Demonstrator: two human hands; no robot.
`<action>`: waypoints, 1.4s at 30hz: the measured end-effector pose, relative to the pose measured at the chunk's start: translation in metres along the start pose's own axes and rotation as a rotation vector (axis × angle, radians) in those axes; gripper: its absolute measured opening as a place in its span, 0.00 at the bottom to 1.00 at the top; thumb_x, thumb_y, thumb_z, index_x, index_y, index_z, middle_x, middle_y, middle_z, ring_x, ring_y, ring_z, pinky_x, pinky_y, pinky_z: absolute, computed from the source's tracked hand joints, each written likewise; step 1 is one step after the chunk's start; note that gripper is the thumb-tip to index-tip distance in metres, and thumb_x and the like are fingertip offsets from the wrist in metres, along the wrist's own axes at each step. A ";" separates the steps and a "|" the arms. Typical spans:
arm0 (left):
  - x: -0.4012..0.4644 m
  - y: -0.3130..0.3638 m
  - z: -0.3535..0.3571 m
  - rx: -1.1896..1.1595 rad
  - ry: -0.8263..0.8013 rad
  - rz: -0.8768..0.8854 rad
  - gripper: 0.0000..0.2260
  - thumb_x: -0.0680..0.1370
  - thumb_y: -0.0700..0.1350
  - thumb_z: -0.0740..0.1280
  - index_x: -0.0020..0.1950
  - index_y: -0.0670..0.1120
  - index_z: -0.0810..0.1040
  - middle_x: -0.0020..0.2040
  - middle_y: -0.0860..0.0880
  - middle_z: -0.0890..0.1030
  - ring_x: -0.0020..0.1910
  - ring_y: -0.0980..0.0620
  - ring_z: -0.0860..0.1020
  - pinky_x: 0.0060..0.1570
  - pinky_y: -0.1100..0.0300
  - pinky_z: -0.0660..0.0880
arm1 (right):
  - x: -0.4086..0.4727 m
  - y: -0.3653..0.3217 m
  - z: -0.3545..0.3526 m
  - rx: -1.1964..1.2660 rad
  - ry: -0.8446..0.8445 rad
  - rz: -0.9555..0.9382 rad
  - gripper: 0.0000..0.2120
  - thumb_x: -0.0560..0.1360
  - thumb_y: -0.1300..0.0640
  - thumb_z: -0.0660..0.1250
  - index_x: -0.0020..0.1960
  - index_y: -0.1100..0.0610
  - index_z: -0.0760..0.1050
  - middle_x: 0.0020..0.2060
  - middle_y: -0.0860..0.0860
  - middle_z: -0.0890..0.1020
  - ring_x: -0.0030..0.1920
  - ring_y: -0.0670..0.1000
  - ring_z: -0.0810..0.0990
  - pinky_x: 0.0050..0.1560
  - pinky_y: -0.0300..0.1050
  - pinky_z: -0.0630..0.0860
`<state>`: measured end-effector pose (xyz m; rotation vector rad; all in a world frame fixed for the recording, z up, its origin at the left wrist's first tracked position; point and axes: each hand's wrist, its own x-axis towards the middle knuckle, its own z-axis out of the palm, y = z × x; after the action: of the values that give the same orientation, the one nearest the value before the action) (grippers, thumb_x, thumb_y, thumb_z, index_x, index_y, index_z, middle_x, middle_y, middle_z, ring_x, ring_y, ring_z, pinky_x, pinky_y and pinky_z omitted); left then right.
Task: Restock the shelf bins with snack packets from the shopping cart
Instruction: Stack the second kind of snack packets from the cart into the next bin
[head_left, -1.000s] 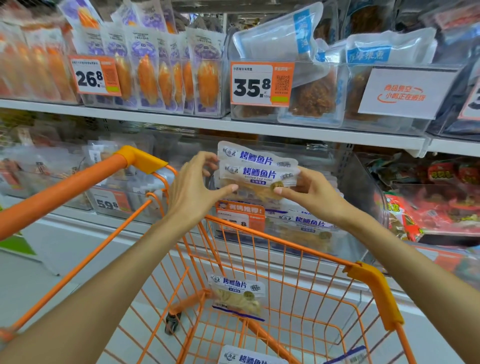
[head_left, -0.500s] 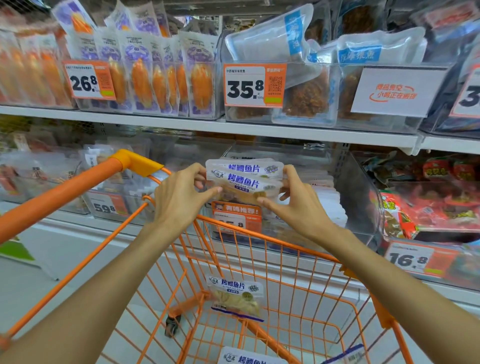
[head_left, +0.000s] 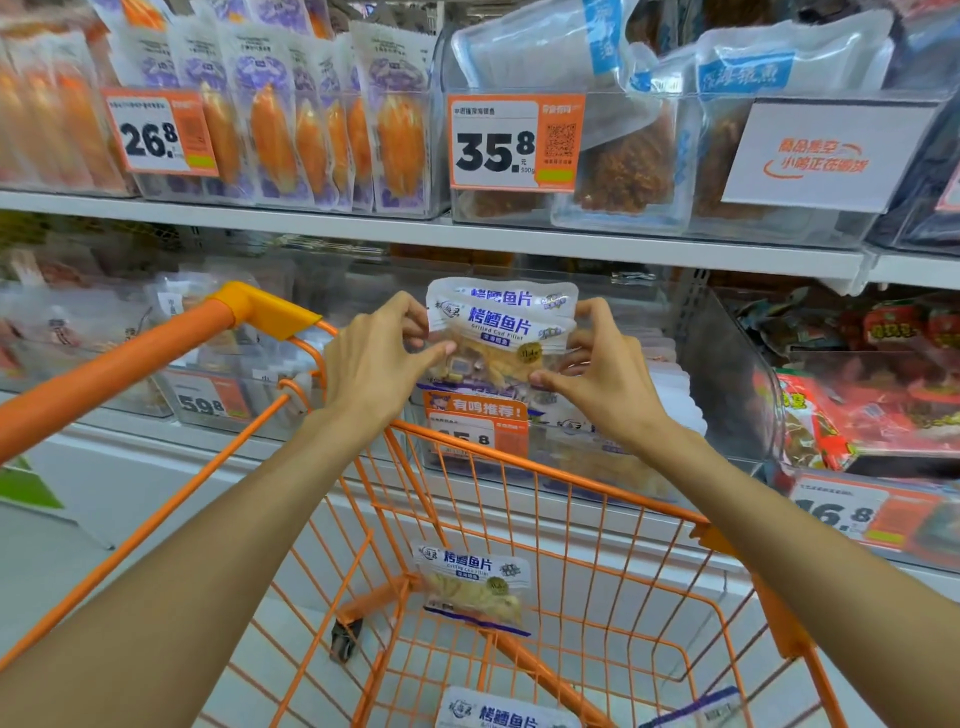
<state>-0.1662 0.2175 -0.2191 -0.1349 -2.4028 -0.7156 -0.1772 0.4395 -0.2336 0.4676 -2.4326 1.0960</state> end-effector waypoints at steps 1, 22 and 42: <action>0.002 -0.001 -0.002 0.004 -0.030 0.004 0.15 0.71 0.55 0.73 0.51 0.48 0.77 0.45 0.52 0.84 0.44 0.54 0.80 0.34 0.60 0.69 | 0.000 0.000 0.000 0.006 -0.005 0.012 0.29 0.66 0.57 0.79 0.59 0.55 0.65 0.45 0.50 0.84 0.41 0.44 0.82 0.42 0.46 0.82; 0.018 -0.005 -0.014 0.290 -0.403 0.043 0.20 0.71 0.57 0.73 0.60 0.52 0.77 0.51 0.51 0.83 0.52 0.49 0.80 0.44 0.56 0.74 | -0.012 0.000 0.005 -0.237 -0.130 0.107 0.23 0.66 0.49 0.77 0.57 0.55 0.76 0.44 0.48 0.81 0.46 0.50 0.79 0.45 0.48 0.77; -0.007 -0.006 -0.018 0.337 -0.147 0.207 0.20 0.79 0.58 0.61 0.72 0.60 0.68 0.52 0.51 0.84 0.52 0.50 0.80 0.31 0.62 0.64 | -0.025 -0.003 0.004 -0.300 -0.041 -0.203 0.26 0.75 0.59 0.70 0.71 0.50 0.68 0.61 0.53 0.70 0.42 0.47 0.77 0.45 0.49 0.81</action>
<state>-0.1526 0.2036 -0.2145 -0.2993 -2.5620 -0.2074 -0.1554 0.4373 -0.2466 0.6241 -2.4640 0.6306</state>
